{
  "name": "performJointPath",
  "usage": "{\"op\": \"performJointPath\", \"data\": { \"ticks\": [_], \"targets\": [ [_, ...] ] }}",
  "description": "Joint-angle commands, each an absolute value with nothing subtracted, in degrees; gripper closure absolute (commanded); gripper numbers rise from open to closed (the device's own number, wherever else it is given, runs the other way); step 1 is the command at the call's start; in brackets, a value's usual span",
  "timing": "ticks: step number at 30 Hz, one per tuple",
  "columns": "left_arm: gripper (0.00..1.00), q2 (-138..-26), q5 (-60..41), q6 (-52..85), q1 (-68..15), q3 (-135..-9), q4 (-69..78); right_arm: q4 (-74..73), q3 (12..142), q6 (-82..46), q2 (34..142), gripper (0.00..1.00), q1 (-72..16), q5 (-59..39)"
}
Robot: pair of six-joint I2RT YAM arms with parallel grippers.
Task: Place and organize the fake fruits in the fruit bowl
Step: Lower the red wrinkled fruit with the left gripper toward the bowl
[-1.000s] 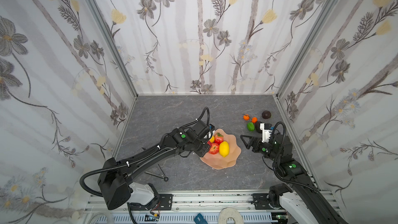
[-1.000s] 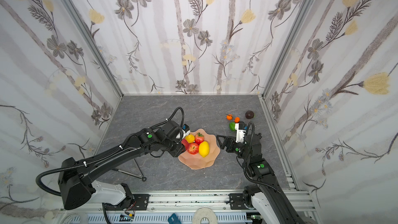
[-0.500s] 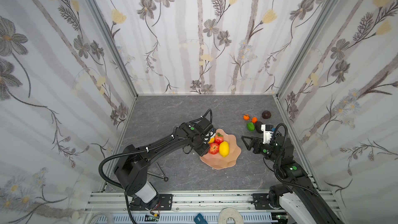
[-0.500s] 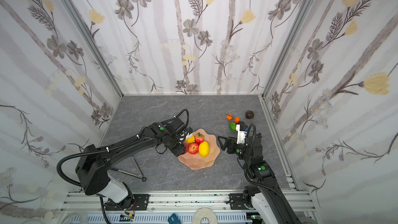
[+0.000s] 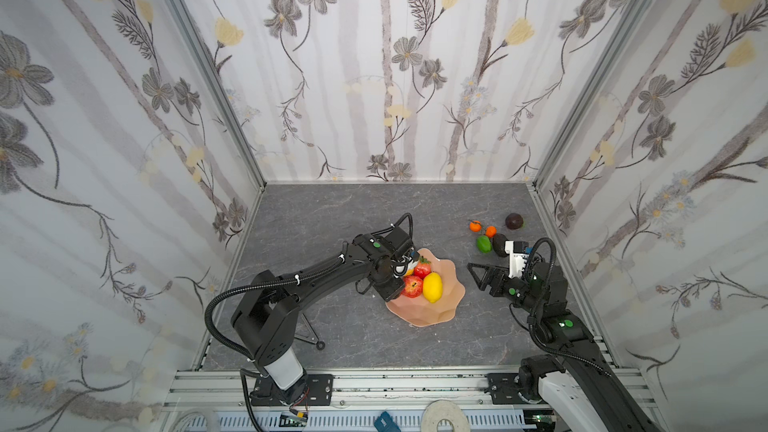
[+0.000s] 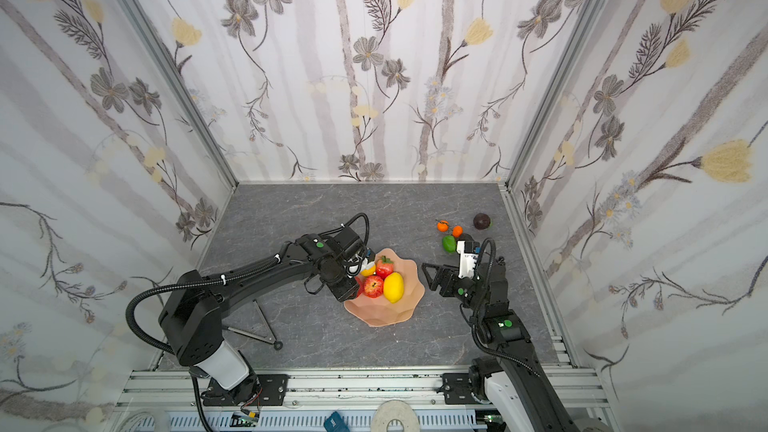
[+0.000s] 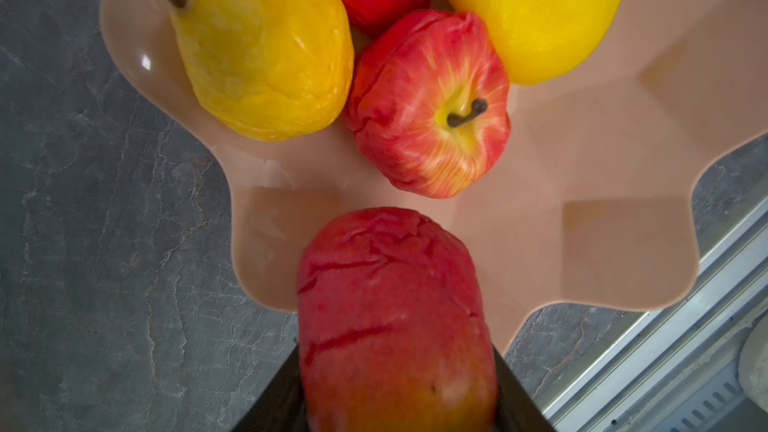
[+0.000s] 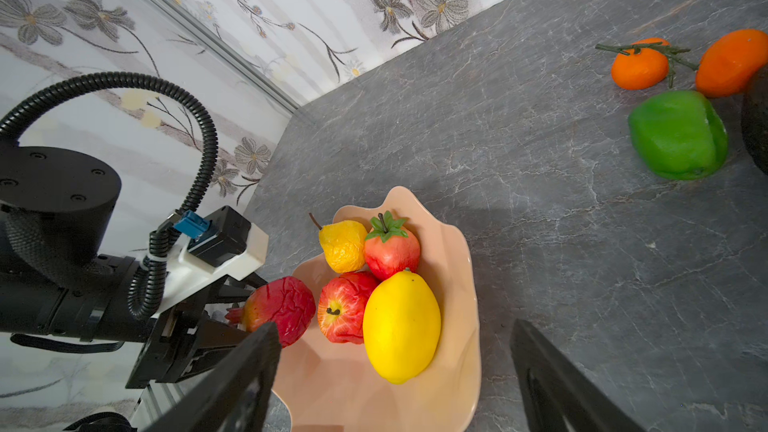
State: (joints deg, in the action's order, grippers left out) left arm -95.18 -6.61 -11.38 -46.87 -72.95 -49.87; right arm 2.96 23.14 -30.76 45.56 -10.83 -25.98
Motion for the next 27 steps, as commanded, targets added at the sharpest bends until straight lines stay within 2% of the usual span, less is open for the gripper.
{"op": "performJointPath", "data": {
  "ticks": [1,7,18,23,27],
  "targets": [
    [0.49,-95.28,-5.61,-13.87,-46.93,-72.70,-49.15,2.25,23.18,-29.78,45.83,0.13,-10.25,-28.73],
    [0.47,-95.20,-4.83,-17.04,-47.20,-72.02,-48.27,2.03,22.13,-30.07,47.72,0.13,-6.42,-33.06],
    [0.45,-96.76,-2.96,-21.24,-47.37,-72.54,-48.40,2.42,22.54,-30.17,45.79,0.13,-5.14,-34.14],
    [0.41,-98.19,-2.31,-22.24,-47.55,-73.68,-49.43,2.48,22.17,-30.07,45.64,0.13,-4.70,-34.63],
    [0.34,-99.11,-2.55,-22.15,-47.55,-74.74,-50.34,2.57,22.11,-30.14,45.37,0.13,-4.48,-34.80]
  ]
}}
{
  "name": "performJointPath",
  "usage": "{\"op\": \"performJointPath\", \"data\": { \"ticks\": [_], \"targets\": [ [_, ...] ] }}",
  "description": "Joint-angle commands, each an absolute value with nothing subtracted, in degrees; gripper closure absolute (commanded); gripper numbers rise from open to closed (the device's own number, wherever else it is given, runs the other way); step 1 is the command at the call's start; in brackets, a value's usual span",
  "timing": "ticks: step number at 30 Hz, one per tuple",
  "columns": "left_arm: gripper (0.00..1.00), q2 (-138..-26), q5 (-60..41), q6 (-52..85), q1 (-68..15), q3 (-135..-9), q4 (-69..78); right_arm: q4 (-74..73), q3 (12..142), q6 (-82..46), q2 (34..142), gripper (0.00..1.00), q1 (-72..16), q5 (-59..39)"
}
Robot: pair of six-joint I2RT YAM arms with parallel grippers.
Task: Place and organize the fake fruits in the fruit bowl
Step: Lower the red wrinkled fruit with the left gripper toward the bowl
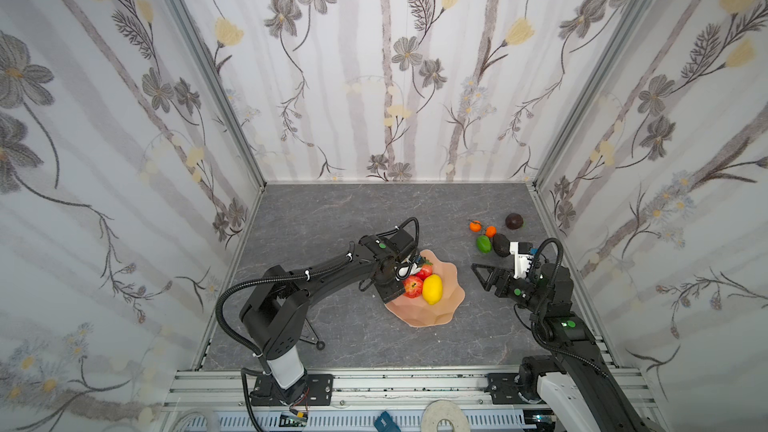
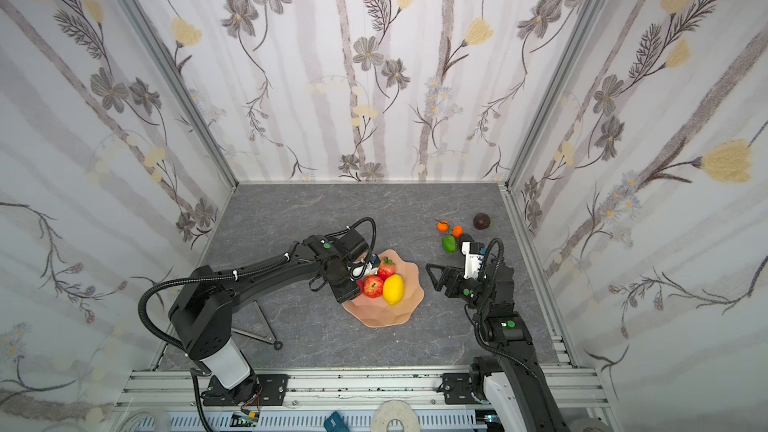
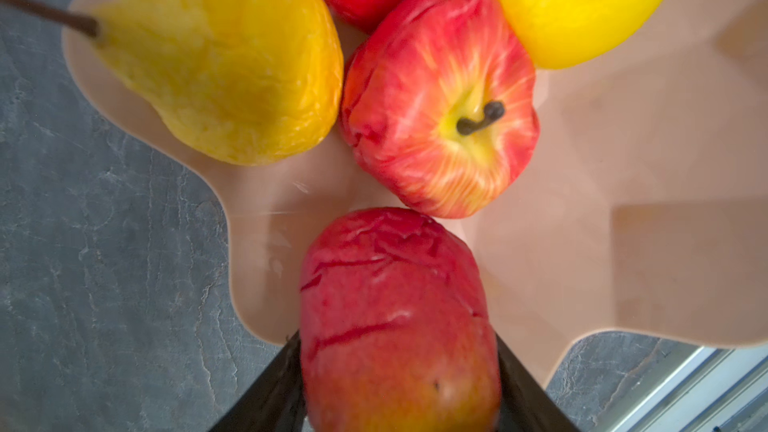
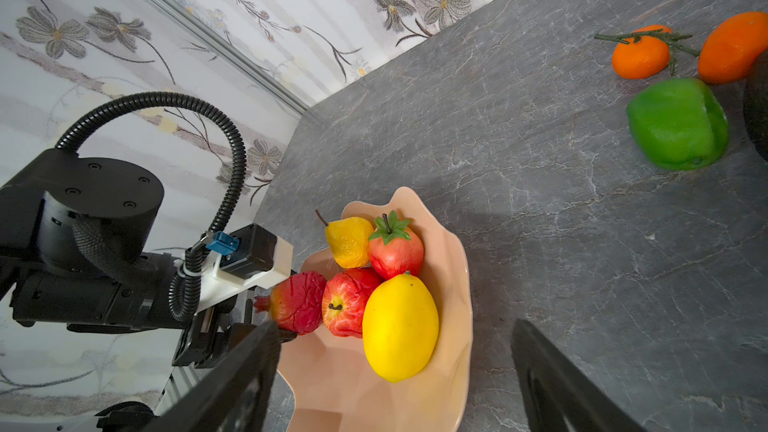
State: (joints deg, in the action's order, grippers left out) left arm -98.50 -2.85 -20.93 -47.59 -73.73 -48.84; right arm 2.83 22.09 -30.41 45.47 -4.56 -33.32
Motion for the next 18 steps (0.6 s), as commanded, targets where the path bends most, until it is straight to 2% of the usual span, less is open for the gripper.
{"op": "performJointPath", "data": {
  "ticks": [1,10,18],
  "targets": [
    [0.33,-99.28,-2.40,-22.06,-47.55,-75.03,-50.60,2.61,22.22,-30.09,45.43,0.13,-4.53,-34.80],
    [0.31,-98.11,-2.57,-22.46,-47.55,-75.05,-49.72,2.63,22.50,-30.28,45.45,0.13,-4.31,-34.73],
    [0.41,-96.32,-2.67,-25.55,-47.67,-74.29,-49.54,2.34,22.51,-30.57,45.97,0.13,-4.22,-35.15]
  ]
}}
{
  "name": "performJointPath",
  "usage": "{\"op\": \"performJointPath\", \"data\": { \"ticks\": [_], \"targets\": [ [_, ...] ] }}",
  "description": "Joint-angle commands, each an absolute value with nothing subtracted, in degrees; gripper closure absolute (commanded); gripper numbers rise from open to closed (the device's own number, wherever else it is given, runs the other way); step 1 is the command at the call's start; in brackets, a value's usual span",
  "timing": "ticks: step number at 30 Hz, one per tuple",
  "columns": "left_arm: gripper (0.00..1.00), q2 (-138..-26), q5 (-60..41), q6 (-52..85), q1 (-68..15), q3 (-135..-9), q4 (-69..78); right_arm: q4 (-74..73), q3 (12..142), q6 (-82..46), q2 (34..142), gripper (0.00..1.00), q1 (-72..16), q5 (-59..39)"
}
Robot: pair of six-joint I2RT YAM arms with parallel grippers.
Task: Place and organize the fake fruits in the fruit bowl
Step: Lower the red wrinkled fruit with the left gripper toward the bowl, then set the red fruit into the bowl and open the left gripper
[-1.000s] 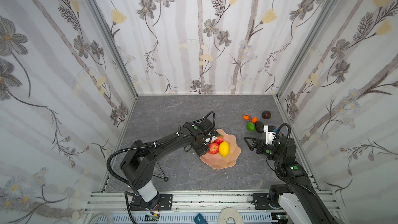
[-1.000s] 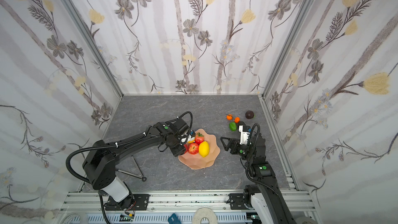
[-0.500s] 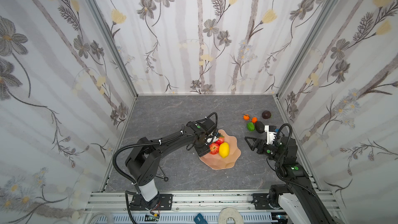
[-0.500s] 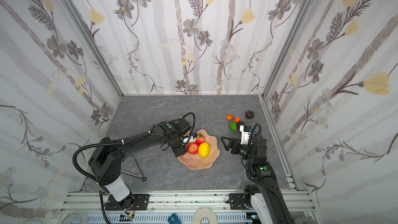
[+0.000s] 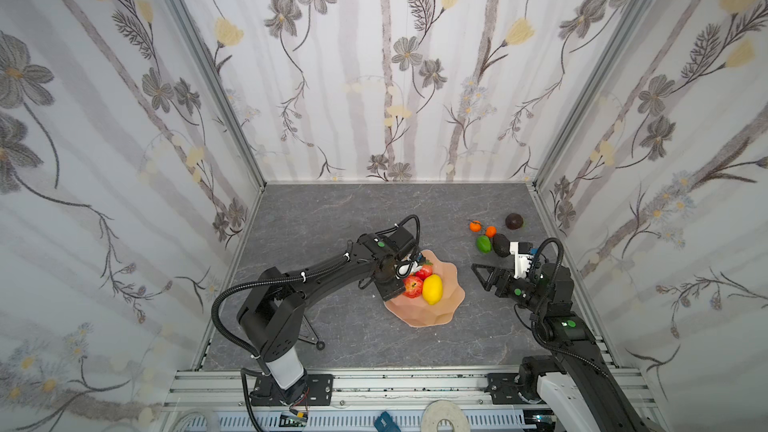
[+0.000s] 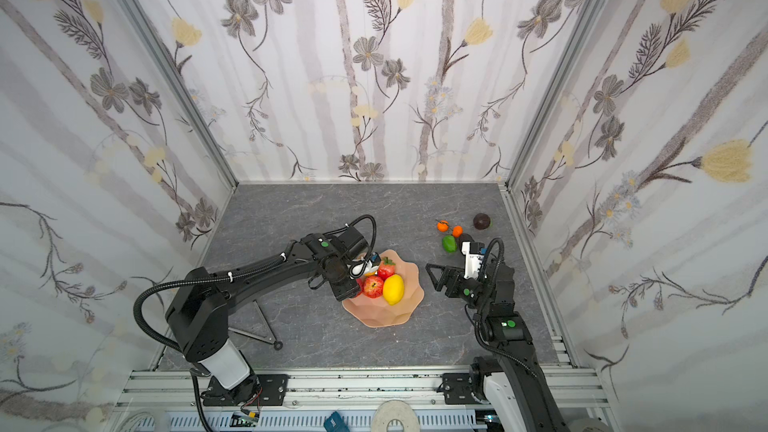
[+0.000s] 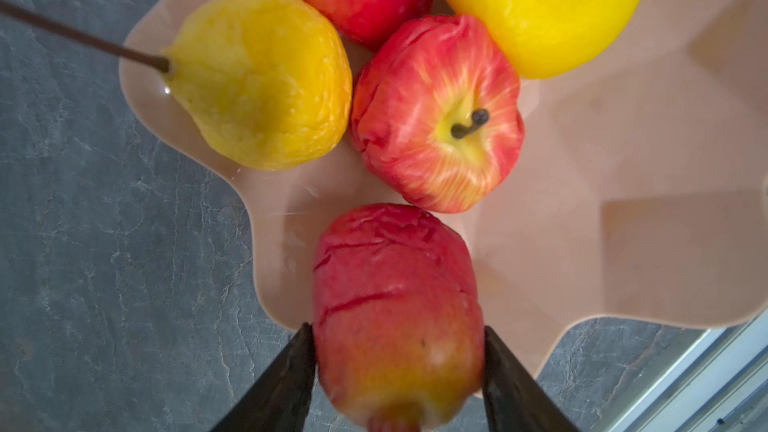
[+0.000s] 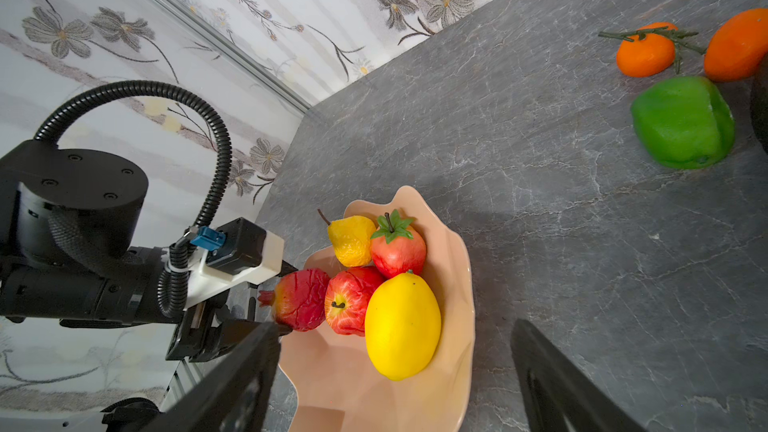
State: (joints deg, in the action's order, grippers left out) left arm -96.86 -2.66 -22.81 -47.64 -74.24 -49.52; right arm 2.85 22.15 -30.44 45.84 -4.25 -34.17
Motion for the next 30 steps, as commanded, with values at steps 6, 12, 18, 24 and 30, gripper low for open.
{"op": "performJointPath", "data": {
  "ticks": [6,12,18,24,30],
  "targets": [
    [0.42,-96.95,-2.15,-27.95,-47.72,-75.92,-49.57,2.20,21.97,-30.91,45.54,0.13,-4.14,-35.23],
    [0.44,-99.38,-1.13,-28.43,-47.82,-77.67,-49.92,2.37,21.97,-30.65,45.52,0.13,-4.13,-35.33],
    [0.41,-100.84,-1.22,-28.92,-47.90,-78.31,-50.16,2.45,22.32,-30.62,45.53,0.13,-4.13,-35.51],
    [0.33,-100.75,-1.65,-28.39,-47.91,-78.69,-50.54,2.54,22.49,-30.65,45.53,0.13,-4.04,-35.51],
    [0.29,-99.81,-2.52,-28.39,-47.90,-78.31,-50.92,2.64,22.89,-30.66,45.79,0.13,-3.96,-35.51]
  ]
}}
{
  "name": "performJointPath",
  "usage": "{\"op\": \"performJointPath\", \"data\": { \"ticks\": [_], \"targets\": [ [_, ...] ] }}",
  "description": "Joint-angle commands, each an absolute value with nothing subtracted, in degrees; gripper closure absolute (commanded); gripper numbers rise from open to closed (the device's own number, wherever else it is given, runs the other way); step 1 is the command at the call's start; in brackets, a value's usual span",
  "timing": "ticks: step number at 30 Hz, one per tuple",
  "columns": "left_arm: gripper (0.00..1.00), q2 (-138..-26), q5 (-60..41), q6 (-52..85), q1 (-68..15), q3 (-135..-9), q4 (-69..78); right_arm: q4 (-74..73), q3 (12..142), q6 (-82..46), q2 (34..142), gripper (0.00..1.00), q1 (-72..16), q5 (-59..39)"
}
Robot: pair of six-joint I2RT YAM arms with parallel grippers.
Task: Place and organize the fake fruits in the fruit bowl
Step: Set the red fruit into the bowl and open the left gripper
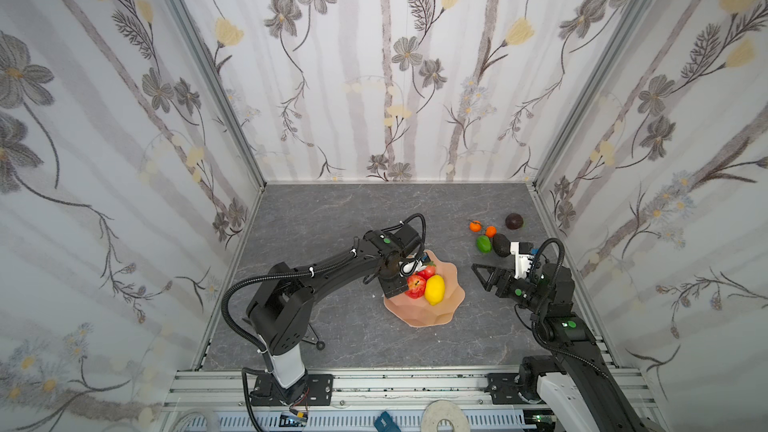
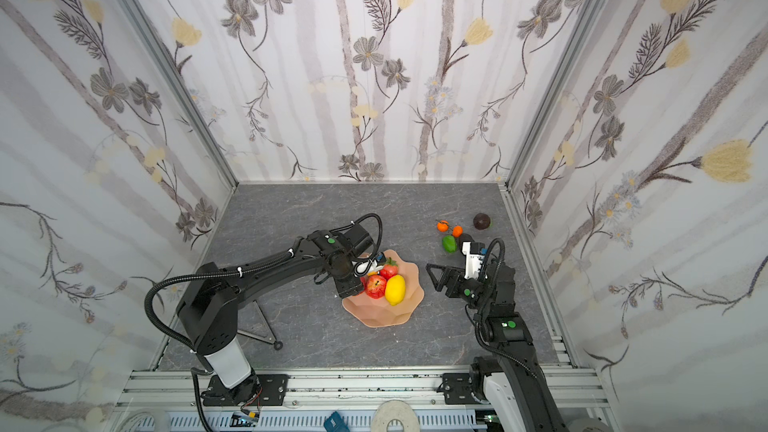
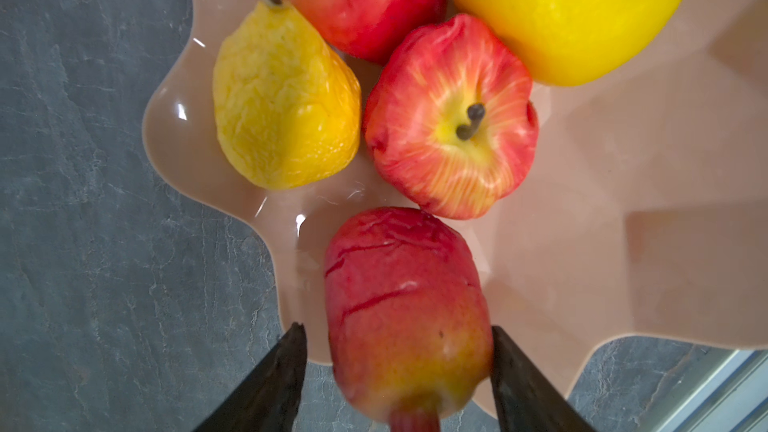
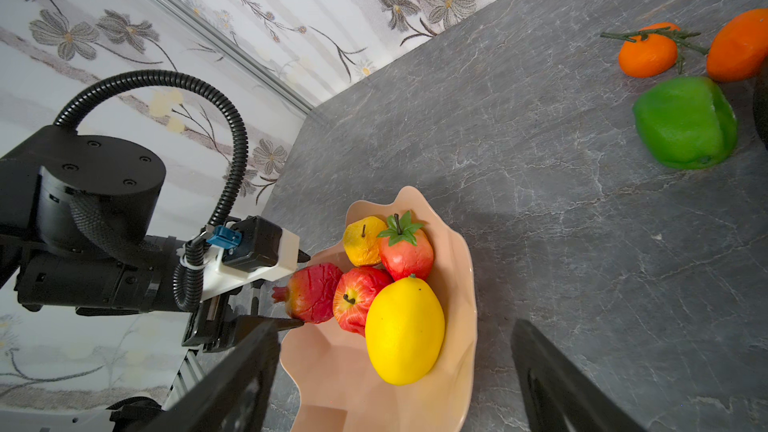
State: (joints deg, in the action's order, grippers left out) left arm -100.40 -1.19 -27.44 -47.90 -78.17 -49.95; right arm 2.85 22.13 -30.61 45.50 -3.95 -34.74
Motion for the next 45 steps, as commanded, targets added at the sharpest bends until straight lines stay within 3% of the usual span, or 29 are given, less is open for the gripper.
{"op": "performJointPath", "data": {
  "ticks": [1,6,14,24,35,45],
  "targets": [
    [0.29,-99.72,-2.74,-28.39,-47.90,-78.31,-50.97,2.64,22.86,-30.61,45.79,0.13,-3.96,-35.51],
    [0.29,-99.80,-3.43,-28.39,-48.05,-78.09,-51.66,2.93,23.38,-30.33,45.84,0.13,-3.89,-35.42],
    [0.39,-101.31,-4.03,-29.09,-48.51,-78.83,-53.64,3.15,23.54,-30.15,46.10,0.13,-3.87,-35.42],
    [0.41,-101.29,-9.00,-31.07,-48.72,-81.47,-57.45,3.38,23.64,-30.18,45.88,0.13,-3.78,-35.42],
    [0.33,-104.35,2.48,-31.02,-48.25,-82.53,-54.06,3.82,23.69,-30.31,45.35,0.13,-3.69,-35.60],
    [0.28,-102.57,3.15,-30.94,-48.18,-81.71,-52.19,4.13,23.90,-30.38,45.00,0.12,-3.69,-35.42]
  ]
}}
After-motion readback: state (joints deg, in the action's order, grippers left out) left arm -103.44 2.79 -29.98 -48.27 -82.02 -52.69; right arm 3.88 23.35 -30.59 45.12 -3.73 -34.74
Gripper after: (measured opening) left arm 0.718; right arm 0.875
